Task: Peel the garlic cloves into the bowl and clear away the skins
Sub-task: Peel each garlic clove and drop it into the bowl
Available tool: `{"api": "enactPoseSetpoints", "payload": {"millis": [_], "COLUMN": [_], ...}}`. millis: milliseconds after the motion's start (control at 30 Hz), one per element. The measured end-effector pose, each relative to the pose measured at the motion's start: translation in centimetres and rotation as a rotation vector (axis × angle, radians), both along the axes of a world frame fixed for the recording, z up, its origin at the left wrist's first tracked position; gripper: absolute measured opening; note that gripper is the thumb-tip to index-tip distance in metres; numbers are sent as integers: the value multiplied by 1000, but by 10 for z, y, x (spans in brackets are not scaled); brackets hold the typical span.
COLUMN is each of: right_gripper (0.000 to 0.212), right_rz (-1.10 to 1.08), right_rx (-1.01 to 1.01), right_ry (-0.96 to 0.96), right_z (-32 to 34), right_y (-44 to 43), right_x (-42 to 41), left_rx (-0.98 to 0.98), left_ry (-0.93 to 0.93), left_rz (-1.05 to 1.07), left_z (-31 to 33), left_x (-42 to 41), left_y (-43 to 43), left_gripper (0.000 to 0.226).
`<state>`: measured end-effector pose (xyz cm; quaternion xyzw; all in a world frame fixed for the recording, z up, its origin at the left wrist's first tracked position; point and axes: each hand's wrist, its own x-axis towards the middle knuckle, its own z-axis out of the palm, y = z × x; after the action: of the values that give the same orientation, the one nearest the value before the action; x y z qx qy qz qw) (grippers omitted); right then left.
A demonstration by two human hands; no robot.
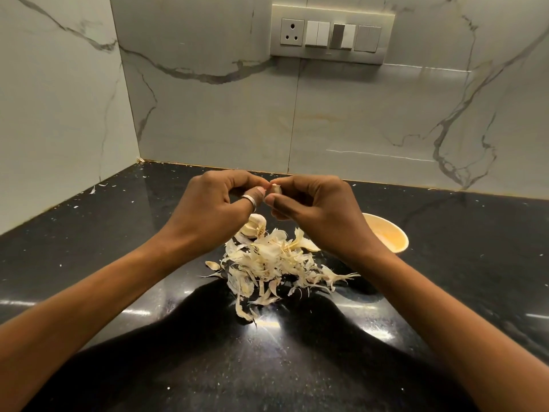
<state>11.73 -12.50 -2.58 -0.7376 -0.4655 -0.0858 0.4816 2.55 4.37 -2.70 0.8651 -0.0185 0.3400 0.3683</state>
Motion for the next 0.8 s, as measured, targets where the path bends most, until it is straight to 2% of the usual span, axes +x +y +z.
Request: {"api": "enactPoseSetpoints", "payload": {"millis": [100, 200, 367, 467, 567, 700, 733, 800], "right_gripper": [14, 19, 13, 11, 14, 15, 15, 15], "right_rz": [56, 133, 152, 203, 205, 217, 189, 69], "right_rx": [135, 265, 314, 352, 333, 188, 140, 30], "right_ry": [314, 601, 663, 712, 680, 576, 492, 205], "right_z": [4, 3, -1, 1, 1, 4, 5, 4], "right_y": [-2, -2, 2, 2, 2, -1, -1, 0], "right_x": [0, -3, -5, -6, -7, -5, -4, -3], "left_rx": [-338, -594, -904, -967, -965, -949, -917, -801], "left_ry": [171, 238, 310, 325, 281, 239, 231, 214], "left_rz": [-126, -168, -266, -308, -285, -241, -223, -170], "left_z": [2, 3, 3, 3, 3, 5, 5, 4], "left_x": [0, 1, 4, 4, 4, 2, 1, 0], "left_y": [-5, -7, -8, -9, -10, -10, -10, -10], "left_gripper": [40, 51, 36, 31, 31, 29, 26, 23]}}
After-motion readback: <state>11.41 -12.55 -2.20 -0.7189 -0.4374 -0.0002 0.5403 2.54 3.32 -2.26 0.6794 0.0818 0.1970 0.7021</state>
